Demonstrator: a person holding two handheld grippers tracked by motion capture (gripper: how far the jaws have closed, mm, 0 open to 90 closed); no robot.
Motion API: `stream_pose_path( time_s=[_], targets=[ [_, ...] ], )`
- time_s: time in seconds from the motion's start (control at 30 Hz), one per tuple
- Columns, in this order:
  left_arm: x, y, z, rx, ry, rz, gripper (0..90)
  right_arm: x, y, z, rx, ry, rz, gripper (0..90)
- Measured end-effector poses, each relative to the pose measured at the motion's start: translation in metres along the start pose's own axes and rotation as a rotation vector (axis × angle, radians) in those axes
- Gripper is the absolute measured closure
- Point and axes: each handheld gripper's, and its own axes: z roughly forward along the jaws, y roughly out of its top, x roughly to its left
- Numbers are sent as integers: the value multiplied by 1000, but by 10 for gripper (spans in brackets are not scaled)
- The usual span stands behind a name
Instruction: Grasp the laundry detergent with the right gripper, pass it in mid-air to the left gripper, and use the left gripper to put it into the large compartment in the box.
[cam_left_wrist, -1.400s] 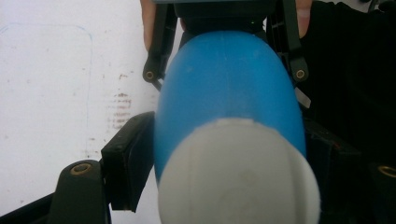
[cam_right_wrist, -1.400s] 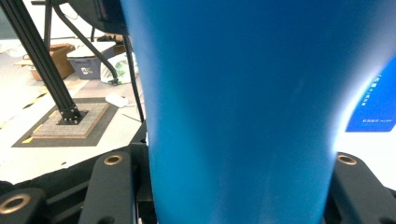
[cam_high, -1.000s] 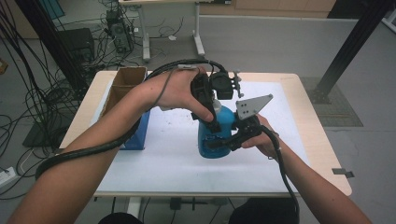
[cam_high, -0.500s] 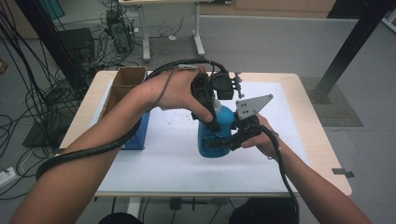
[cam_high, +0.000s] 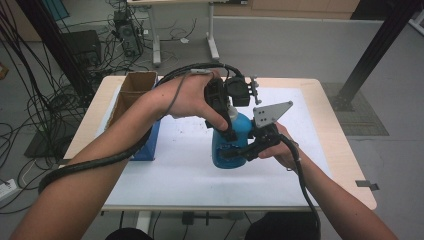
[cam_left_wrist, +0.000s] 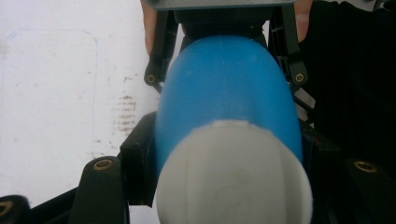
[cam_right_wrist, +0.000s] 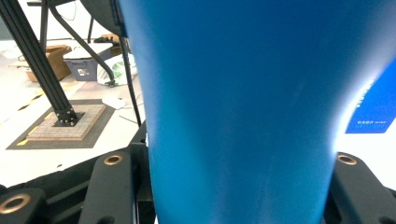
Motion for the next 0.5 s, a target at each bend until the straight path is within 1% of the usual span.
stream_pose_path(
  time_s=[0.5],
  targets=[
    [-2,2,-1,-5,5,1,376,1,1,-1,-2,-4,-4,441]
  ],
)
